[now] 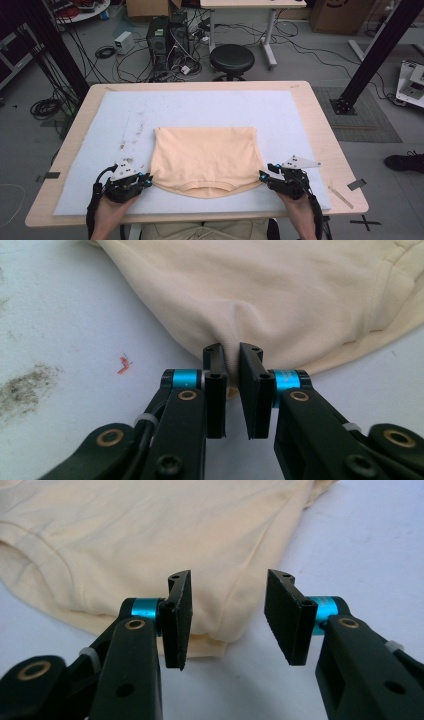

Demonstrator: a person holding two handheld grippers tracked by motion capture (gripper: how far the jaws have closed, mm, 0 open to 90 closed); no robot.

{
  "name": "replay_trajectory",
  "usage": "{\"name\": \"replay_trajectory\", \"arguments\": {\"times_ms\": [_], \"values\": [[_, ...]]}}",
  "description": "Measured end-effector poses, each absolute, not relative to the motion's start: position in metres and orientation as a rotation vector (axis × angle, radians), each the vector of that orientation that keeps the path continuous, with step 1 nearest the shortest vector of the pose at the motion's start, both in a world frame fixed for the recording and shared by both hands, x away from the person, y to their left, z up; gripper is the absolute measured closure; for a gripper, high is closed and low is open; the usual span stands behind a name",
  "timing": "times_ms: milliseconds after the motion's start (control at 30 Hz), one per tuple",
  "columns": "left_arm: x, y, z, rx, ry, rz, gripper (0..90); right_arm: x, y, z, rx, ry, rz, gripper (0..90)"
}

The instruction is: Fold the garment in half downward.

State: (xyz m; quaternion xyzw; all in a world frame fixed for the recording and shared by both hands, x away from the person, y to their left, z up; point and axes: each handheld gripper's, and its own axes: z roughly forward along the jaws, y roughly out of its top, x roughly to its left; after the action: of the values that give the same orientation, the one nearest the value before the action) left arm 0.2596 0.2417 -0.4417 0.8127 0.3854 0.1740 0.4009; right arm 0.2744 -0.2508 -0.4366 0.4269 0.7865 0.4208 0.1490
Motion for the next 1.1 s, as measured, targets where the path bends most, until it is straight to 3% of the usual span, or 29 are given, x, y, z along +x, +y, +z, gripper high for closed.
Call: {"name": "replay_trajectory", "arguments": {"times_ms": [100,233,400,800,1000,1033,1100], "values": [[0.259,0.241,-0.442,2.054,0.974,0.442,81.9,0.280,-0.243,-0.442,1.240,2.322,1.166,58.5],[0.258,0.242,-0.441,2.052,0.972,0.443,82.3,0.281,-0.237,-0.447,1.218,2.345,1.148,79.6],[0.254,0.245,-0.437,2.040,0.953,0.438,83.3,0.269,-0.248,-0.439,1.200,2.337,1.182,86.2],[0.237,0.253,-0.432,2.025,0.924,0.388,83.3,0.246,-0.257,-0.432,1.203,2.377,1.230,86.3],[0.243,0.252,-0.446,2.058,0.947,0.346,83.0,0.255,-0.257,-0.451,1.249,2.418,1.170,85.8],[0.243,0.253,-0.444,2.058,0.948,0.355,82.1,0.256,-0.257,-0.452,1.257,2.412,1.194,84.2],[0.240,0.252,-0.438,2.036,0.963,0.418,73.4,0.256,-0.257,-0.450,1.272,2.382,1.199,66.3]]}}
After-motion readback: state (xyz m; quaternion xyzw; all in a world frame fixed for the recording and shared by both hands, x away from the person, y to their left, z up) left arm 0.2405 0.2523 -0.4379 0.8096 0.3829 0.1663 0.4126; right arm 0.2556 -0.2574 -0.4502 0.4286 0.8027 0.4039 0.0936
